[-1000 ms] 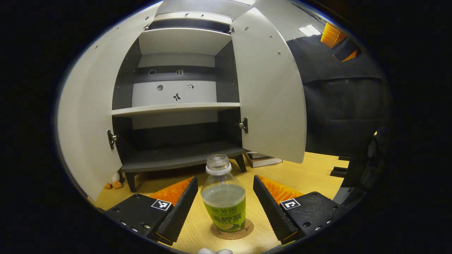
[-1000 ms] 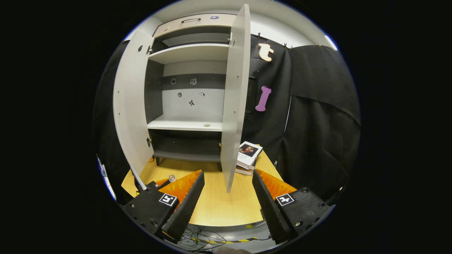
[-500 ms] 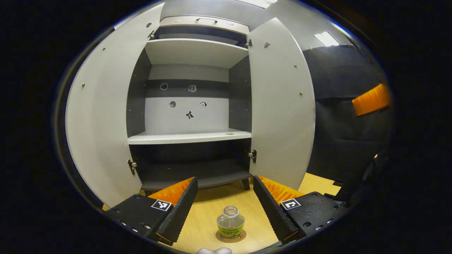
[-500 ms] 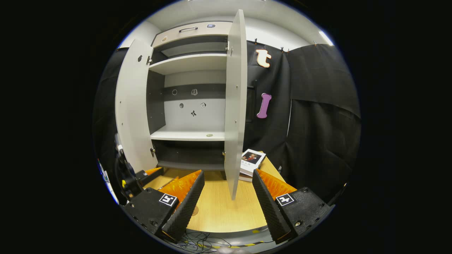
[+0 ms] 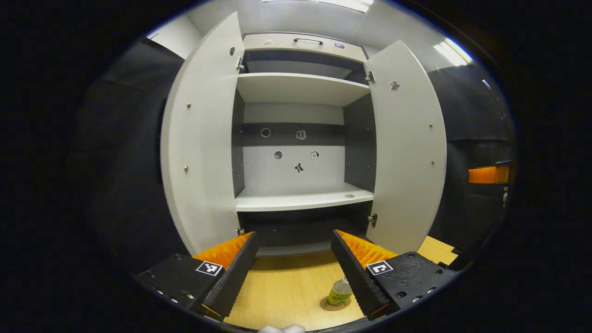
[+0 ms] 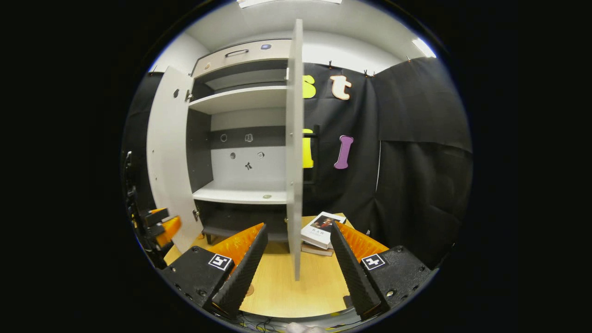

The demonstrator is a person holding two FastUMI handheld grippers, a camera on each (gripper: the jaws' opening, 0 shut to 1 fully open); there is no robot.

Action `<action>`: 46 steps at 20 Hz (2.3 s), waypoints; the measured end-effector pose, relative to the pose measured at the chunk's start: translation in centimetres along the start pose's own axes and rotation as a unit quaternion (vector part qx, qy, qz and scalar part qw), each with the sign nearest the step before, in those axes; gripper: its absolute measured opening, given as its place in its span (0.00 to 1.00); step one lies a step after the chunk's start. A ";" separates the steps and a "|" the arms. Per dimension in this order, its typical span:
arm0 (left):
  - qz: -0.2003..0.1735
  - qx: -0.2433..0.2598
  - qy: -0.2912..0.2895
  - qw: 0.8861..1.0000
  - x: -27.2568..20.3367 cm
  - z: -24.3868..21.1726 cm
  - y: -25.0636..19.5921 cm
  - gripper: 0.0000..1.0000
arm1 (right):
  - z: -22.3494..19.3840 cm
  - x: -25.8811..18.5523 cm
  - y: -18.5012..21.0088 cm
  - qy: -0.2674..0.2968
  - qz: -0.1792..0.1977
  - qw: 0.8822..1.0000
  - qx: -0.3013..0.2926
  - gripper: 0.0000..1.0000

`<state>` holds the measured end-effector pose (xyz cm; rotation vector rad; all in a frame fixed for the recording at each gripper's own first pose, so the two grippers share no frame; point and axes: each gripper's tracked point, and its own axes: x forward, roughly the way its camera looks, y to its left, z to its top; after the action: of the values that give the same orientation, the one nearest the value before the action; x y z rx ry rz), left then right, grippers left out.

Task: Grasp the bottle in the cabinet with the left hand and place it on the coaster, then close the right door with the right hand and the left door with the left hand.

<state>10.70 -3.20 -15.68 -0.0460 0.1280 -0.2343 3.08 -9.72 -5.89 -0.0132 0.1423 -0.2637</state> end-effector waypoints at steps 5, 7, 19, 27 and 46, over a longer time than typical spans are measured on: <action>0.047 0.000 0.004 0.999 -1.5 0.3 0.9 0.97 | 3.0 4.2 -5.7 -0.010 0.011 1.000 -0.005 0.84; 0.063 0.003 0.005 0.998 -2.0 0.7 0.7 0.97 | 4.3 6.1 -7.8 -0.012 0.020 1.000 -0.004 0.84; 0.135 -0.005 -0.011 0.991 -3.5 4.9 -5.9 0.96 | 9.2 13.8 -11.2 -0.026 0.135 0.990 0.002 0.84; 0.168 -0.007 -0.006 0.986 -3.9 4.9 -6.3 0.96 | 11.1 14.9 -5.9 -0.036 0.222 0.974 -0.017 0.82; 0.162 0.008 -0.007 0.987 -4.0 3.9 1.4 0.96 | 11.1 13.1 3.3 -0.063 0.159 0.985 -0.036 0.80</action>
<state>7.65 -0.80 -11.42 -0.0110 0.1169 0.0893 18.04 -10.03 3.17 -0.0785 0.0273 0.0619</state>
